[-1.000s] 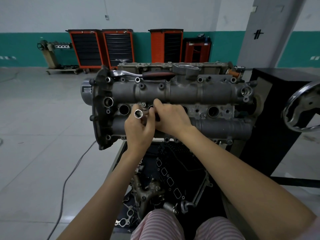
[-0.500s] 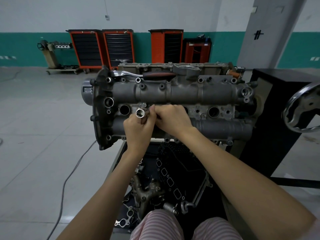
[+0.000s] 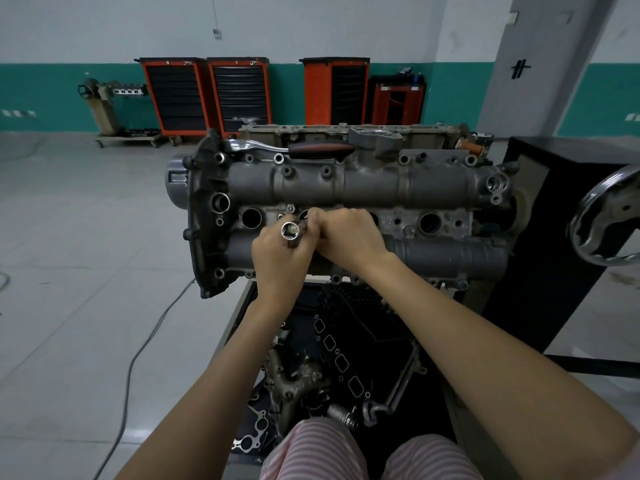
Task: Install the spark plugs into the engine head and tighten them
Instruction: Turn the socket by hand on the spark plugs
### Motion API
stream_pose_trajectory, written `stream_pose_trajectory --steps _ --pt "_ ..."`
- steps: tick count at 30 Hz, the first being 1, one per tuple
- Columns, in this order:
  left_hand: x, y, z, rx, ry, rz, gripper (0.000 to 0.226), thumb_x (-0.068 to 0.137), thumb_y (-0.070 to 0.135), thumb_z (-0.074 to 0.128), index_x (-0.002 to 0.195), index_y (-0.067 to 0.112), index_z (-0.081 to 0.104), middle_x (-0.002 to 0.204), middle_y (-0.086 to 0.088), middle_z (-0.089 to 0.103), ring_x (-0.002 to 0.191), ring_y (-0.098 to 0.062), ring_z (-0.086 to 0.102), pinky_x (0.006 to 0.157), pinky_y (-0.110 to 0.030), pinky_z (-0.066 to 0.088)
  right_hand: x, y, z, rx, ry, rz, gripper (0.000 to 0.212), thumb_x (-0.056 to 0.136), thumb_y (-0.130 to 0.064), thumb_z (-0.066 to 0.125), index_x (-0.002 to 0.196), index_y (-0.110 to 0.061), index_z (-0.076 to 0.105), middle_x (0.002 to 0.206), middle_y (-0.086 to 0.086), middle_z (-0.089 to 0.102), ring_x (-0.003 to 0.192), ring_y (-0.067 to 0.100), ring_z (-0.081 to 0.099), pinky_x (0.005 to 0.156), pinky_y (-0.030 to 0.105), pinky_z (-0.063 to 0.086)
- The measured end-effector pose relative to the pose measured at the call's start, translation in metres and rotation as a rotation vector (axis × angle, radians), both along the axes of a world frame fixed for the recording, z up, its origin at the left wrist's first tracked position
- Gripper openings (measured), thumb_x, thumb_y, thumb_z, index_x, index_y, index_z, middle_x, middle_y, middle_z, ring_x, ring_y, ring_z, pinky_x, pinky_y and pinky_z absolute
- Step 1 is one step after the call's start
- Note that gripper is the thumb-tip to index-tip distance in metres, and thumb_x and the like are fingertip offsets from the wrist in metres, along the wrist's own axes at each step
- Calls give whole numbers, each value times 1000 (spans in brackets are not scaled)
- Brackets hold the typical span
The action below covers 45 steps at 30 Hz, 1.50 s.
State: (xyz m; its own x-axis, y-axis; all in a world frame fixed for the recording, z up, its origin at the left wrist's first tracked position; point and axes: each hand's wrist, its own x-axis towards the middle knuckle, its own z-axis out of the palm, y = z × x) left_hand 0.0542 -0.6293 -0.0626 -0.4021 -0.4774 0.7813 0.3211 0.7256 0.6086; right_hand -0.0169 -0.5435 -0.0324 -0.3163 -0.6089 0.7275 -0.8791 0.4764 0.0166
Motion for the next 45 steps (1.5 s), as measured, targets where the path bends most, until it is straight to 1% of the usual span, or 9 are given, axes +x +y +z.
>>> stream_pose_trajectory --steps 5,14,19,24,30,33,37,41,45 --pt "-2 -1 -2 -64 82 -1 39 87 33 51 55 37 29 41 14 32 44 -7 33 48 -18 24 -3 1 0 87 -35 11 17 84 -26 55 88 -10 60 73 12 67 69 36 63 54 30 28" --pt "1 1 -4 -4 48 -44 25 86 32 46 70 15 39 54 15 34 49 -4 39 49 -14 28 -4 -3 0 114 -18 -47 20 84 -27 51 89 -7 48 67 13 63 59 35 59 44 27 9" --pt "1 1 -2 3 -1 -24 42 83 42 46 70 2 46 52 7 39 49 -16 41 50 -29 34 -4 -3 -2 105 14 -31 16 86 -23 53 87 -8 53 70 12 65 63 36 59 49 30 21" --pt "-1 1 1 69 -7 -29 52 83 46 54 53 3 49 47 -8 49 49 -33 51 51 -49 43 -1 2 -1 77 -7 2 13 82 -19 59 85 -7 61 67 15 66 61 37 61 51 31 27" --pt "-1 1 -1 20 29 -20 36 86 39 49 56 35 30 47 15 32 47 -9 35 49 -34 33 -5 -1 -3 147 12 -25 20 91 -27 44 90 -9 52 82 11 67 72 34 62 52 31 23" --pt "-2 0 -4 -3 40 -28 32 87 37 48 60 35 31 50 16 32 50 -7 36 52 -30 32 -6 -2 -3 146 9 -20 22 91 -30 44 91 -9 52 83 10 68 74 34 62 53 31 24" --pt "0 0 -4 -32 42 -40 26 86 36 44 67 19 40 49 15 38 49 0 47 49 -10 32 -3 -1 -2 113 -10 -9 21 86 -28 53 86 -7 51 72 11 66 63 34 61 50 29 22" --pt "1 0 -5 8 9 -59 40 82 40 46 73 1 46 60 -14 54 57 -32 53 54 -48 44 -5 -3 -2 127 -3 -58 18 86 -24 48 92 -7 47 72 12 64 61 35 60 48 29 21" --pt "1 0 -3 10 -11 -31 46 82 44 49 63 3 41 52 -11 46 52 -32 45 51 -51 40 -3 -3 -2 101 14 -36 16 83 -21 56 82 -5 54 66 13 65 57 37 59 48 29 24"
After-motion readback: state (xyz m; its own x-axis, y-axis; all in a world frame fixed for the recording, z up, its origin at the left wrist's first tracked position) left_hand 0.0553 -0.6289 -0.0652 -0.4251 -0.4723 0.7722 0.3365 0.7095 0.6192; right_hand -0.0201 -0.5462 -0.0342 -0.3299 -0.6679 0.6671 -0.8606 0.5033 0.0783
